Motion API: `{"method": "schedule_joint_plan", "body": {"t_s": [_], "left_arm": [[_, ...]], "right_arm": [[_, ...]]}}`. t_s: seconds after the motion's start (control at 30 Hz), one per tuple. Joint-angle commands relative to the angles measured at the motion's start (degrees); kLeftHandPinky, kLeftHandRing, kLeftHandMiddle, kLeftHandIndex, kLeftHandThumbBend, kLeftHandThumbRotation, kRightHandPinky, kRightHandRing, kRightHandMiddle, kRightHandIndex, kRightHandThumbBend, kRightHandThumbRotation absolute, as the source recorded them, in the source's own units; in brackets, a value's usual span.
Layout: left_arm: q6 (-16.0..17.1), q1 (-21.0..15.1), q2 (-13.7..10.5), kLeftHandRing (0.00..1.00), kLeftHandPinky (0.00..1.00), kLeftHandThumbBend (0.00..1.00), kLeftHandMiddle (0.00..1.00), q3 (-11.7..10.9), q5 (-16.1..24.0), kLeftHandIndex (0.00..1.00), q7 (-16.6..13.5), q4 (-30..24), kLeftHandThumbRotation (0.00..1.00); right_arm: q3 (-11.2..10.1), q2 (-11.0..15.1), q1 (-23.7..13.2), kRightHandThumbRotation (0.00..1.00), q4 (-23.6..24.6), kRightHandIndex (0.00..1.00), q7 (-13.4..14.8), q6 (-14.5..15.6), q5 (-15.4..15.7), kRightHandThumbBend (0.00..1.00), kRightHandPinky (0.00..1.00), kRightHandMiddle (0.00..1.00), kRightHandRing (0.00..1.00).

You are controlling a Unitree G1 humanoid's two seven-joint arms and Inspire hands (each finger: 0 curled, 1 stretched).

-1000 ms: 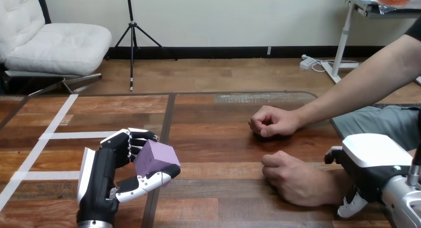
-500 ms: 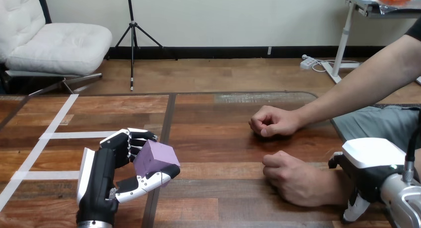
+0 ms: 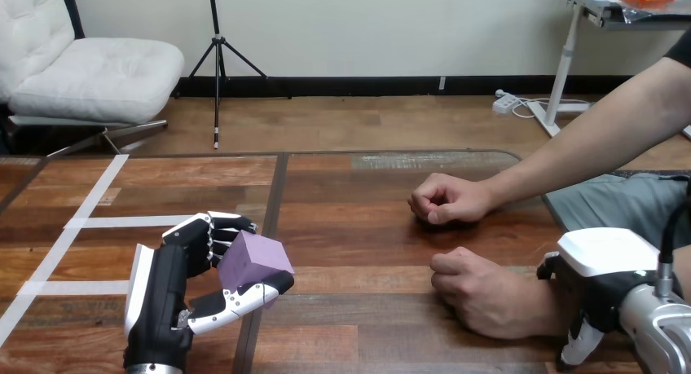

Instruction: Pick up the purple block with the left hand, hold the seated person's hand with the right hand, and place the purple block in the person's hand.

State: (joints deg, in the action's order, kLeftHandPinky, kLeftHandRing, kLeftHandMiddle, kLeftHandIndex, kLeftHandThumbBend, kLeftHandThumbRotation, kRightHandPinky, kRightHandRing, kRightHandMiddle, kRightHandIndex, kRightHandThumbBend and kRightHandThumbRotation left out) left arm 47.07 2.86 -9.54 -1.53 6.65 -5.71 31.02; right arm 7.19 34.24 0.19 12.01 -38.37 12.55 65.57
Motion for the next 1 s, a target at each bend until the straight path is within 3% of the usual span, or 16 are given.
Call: {"method": "schedule_joint_plan", "body": {"t_s": [0.0,0.2,0.43,0.53,0.57,0.7,0.83,0.97], "left_arm": [[1.4,-2.1,0.3,0.38,0.32,0.72,0.45,-0.8,-0.9,0.45,0.2,-2.6,0.0],[1.6,-2.1,0.4,0.39,0.32,0.72,0.45,-0.9,-0.4,0.45,-0.1,-2.6,0.0],[1.7,-2.0,0.5,0.39,0.32,0.73,0.45,-1.1,-0.5,0.45,-0.1,-2.7,0.0],[1.6,-2.0,0.6,0.39,0.32,0.73,0.45,-1.1,-0.8,0.45,0.0,-2.8,0.0],[1.5,-2.0,0.6,0.39,0.32,0.72,0.45,-1.1,-0.7,0.45,0.0,-2.9,0.0],[1.3,-1.9,0.6,0.39,0.33,0.72,0.45,-1.2,-0.4,0.45,-0.3,-3.1,0.0],[1.6,-1.9,0.7,0.39,0.32,0.72,0.45,-1.2,-1.1,0.46,0.2,-2.7,0.0],[1.7,-1.9,0.7,0.39,0.32,0.72,0.45,-1.3,-1.1,0.46,0.2,-2.7,0.0]], "right_arm": [[1.3,1.5,-4.1,0.03,-1.7,0.78,-1.0,0.7,0.7,0.77,0.79,0.8,0.79],[2.1,1.4,-4.9,0.01,-2.9,0.76,-1.3,0.9,1.1,0.75,0.76,0.79,0.77],[3.1,1.6,-5.8,0.0,-4.6,0.73,-1.2,0.7,1.0,0.72,0.6,0.71,0.66],[3.2,1.5,-5.9,0.0,-5.1,0.72,-0.9,0.8,0.7,0.7,0.52,0.67,0.61],[3.2,1.5,-5.9,0.0,-5.2,0.72,-0.8,0.7,0.6,0.69,0.44,0.62,0.53],[3.3,1.4,-6.1,0.0,-6.0,0.71,-0.4,0.5,0.3,0.69,0.32,0.52,0.42],[3.3,1.2,-6.2,0.0,-6.6,0.7,-0.1,0.6,-0.2,0.71,0.23,0.42,0.31],[3.4,1.2,-6.2,0.0,-7.0,0.7,0.6,0.4,-0.6,0.71,0.19,0.38,0.27]]}}
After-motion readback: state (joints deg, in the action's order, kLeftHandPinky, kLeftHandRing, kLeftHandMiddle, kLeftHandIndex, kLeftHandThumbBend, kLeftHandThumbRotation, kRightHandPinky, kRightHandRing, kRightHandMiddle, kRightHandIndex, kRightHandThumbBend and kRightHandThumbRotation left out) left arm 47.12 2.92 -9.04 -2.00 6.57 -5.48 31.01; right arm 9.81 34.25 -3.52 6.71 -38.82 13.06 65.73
